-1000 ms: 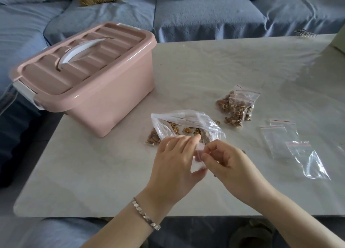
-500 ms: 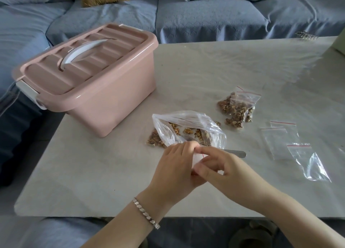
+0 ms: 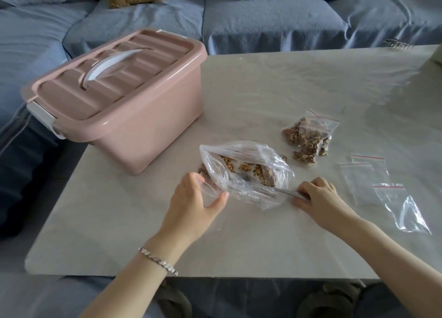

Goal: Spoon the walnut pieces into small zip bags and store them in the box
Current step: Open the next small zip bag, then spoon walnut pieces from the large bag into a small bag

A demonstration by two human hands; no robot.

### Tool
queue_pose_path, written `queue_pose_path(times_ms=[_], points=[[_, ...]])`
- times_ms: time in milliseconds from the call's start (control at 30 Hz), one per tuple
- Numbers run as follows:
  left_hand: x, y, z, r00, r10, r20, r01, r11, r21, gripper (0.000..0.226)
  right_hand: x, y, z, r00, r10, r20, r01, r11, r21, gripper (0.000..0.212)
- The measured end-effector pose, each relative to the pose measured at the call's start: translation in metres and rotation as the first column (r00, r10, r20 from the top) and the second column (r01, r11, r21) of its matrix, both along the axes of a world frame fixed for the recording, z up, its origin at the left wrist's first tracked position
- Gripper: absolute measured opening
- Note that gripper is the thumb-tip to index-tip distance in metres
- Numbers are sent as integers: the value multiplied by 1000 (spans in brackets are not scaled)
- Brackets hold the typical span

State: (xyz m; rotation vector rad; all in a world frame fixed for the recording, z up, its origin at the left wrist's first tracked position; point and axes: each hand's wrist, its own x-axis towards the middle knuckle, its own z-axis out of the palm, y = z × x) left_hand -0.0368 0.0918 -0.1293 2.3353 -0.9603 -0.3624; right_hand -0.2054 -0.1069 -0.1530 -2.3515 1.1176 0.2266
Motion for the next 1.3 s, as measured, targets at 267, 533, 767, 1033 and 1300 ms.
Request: queue_pose_path(times_ms=[267, 533, 767, 1033, 1300], points=[[26, -9, -16, 981, -108, -162, 141, 967, 212, 61, 3, -4, 23, 966, -97, 238, 31, 964, 265, 17], [43, -17, -29, 989, 116, -87, -112, 992, 50, 37, 4, -14, 53, 860, -220, 460, 144, 970, 196, 35], [56, -14, -47, 998, 36, 46, -34, 998, -49, 31, 0, -15, 61, 860, -237, 452, 159, 966, 205, 35], [50, -8, -20, 998, 57, -2, -56, 980, -191, 29, -2, -20, 55, 851, -289, 439, 211, 953, 220, 34], [30, -20, 36, 995, 70, 65, -36, 905, -424, 46, 1, -15, 51, 843, -305, 442, 219, 947, 236, 33]])
